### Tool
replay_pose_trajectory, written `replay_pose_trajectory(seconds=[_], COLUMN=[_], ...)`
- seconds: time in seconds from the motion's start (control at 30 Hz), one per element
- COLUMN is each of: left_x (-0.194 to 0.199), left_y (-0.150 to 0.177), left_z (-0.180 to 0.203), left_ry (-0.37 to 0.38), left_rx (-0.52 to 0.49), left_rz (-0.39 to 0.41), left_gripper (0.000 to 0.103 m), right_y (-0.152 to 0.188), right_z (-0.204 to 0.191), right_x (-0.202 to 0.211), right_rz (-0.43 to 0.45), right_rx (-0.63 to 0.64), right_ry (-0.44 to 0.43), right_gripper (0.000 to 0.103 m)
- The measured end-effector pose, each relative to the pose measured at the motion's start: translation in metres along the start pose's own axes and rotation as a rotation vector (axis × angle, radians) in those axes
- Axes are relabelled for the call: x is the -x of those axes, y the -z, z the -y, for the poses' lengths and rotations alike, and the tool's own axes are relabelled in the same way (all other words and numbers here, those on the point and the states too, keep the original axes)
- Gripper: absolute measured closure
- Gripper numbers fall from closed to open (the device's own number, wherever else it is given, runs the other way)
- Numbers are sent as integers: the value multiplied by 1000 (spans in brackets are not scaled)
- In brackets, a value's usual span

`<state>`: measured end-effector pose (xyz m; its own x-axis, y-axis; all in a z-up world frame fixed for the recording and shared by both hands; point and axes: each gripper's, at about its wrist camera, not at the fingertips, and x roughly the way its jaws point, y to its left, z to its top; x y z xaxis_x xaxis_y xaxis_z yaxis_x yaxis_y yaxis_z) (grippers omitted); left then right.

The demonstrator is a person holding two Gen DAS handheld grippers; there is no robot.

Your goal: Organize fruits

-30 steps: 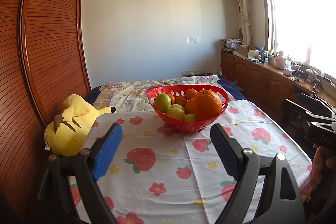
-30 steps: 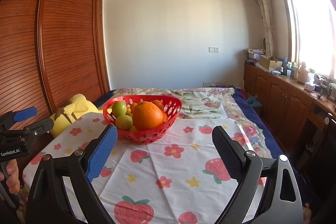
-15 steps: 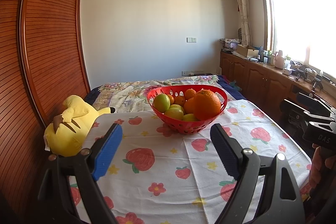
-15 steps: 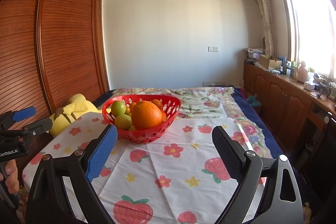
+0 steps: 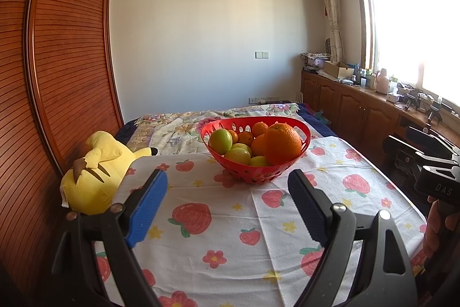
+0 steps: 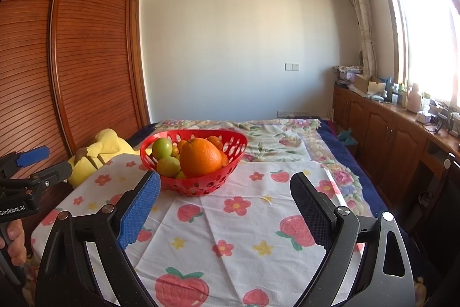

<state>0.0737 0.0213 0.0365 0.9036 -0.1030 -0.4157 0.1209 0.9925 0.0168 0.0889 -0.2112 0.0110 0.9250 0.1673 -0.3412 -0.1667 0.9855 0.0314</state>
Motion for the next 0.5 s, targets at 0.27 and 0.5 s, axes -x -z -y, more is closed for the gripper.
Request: replay_pose_trajectory(seconds=[0.27, 0.5], left_x=[4, 4], left_y=[-2, -2], left_z=[0, 0], left_ry=[1, 3], left_rx=[-3, -2], left_rz=[11, 9], left_gripper=[16, 16], right_y=[1, 1], right_z=[1, 1], right_x=[2, 2], right_rz=[1, 1], right_rx=[0, -2], right_ry=[3, 2], right_gripper=[9, 9])
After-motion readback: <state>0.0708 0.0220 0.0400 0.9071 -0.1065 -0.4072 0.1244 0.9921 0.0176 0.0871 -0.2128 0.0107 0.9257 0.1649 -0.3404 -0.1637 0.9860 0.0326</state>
